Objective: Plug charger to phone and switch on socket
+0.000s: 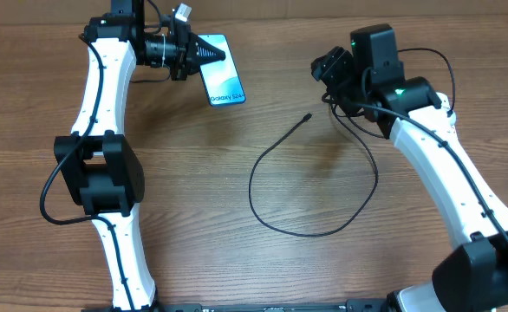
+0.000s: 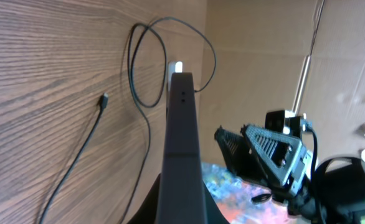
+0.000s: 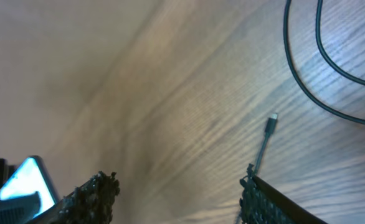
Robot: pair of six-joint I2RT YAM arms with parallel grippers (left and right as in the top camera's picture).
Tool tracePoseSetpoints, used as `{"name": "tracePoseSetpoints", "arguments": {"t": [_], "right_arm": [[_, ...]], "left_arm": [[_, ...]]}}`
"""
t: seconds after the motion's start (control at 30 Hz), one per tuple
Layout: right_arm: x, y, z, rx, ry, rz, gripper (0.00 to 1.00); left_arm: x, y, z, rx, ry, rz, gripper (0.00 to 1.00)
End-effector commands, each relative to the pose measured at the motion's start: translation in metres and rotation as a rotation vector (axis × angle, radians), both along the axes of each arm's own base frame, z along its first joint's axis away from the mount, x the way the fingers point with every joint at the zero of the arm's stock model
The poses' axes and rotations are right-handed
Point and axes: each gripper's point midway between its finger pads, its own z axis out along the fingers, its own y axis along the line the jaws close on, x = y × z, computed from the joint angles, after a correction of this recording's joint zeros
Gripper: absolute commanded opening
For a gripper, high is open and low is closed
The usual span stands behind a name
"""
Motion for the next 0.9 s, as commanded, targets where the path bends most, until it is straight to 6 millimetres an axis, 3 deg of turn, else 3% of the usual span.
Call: {"name": "tracePoseSetpoints", "arguments": {"t": [0.0, 0.1, 0.23, 0.4, 0.87], "right_arm": [[0.000, 0.012, -0.035, 0.031, 0.094, 0.112, 0.64], [-0.005, 0.012, -0.078, 0.019, 0.220, 0.115, 0.62], [-0.005, 0.010, -0.113, 0.032, 0.307, 0.114, 0.53], [0.002, 0.019, -0.151, 0.107, 0.366, 0.136, 0.46], [0.010, 0.026, -0.185, 0.151, 0.406, 0.108, 0.40]], "left_arm": [[-0.004, -0.006, 0.012, -0.021, -0.091, -0.047, 0.04], [-0.005, -0.006, 0.008, 0.000, -0.079, -0.043, 0.04], [-0.005, -0.001, -0.005, 0.074, -0.042, -0.021, 0.04], [-0.008, -0.002, -0.007, 0.078, -0.024, -0.023, 0.04], [-0.009, -0.002, -0.007, 0.078, -0.013, -0.023, 0.04]]}}
